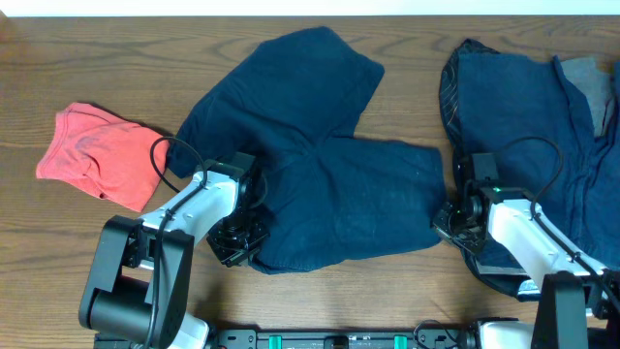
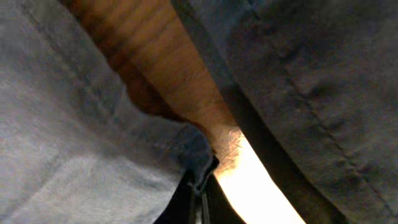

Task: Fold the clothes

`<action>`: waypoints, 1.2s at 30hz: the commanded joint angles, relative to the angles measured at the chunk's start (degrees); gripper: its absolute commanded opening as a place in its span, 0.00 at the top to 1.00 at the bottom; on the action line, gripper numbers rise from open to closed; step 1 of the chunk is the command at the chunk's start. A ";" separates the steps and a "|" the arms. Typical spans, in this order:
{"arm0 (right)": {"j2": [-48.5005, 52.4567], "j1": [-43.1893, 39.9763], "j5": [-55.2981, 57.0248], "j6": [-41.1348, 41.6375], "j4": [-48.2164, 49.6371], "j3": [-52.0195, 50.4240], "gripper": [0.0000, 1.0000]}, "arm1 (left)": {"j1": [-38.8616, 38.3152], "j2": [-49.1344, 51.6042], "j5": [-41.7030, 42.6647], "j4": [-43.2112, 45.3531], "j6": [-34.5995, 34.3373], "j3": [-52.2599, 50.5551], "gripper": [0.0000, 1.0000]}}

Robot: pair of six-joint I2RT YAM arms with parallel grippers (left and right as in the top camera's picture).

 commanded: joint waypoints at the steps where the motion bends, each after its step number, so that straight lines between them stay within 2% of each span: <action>1: 4.20 0.61 1.29 -0.70 3.41 -3.89 0.99 | -0.11 0.17 -1.14 -0.55 0.61 -0.28 0.94; 9: 0.35 -0.35 1.55 -4.92 1.77 -0.20 0.99 | -0.46 -1.68 -0.35 -3.61 4.04 -0.28 0.94; 17: -13.38 -5.60 4.68 -10.08 -8.68 7.96 0.99 | -7.48 -14.67 2.14 -3.80 5.88 -0.26 0.94; 24: -23.96 -11.80 4.72 -16.31 -16.74 14.29 0.99 | -14.14 -30.16 2.10 -4.98 1.64 -0.26 0.94; 29: -27.65 -14.58 8.55 -18.05 -20.87 17.55 0.99 | -15.93 -39.93 2.14 -10.05 -2.19 -0.26 0.94; 33: -28.20 -15.91 8.68 -24.37 -20.83 22.03 0.99 | -17.20 -47.06 2.34 -13.51 -5.49 -0.26 0.94; 36: -27.26 -15.78 5.88 -30.34 -19.12 25.92 0.99 | -17.46 -52.09 1.66 -12.96 -7.80 -0.26 0.94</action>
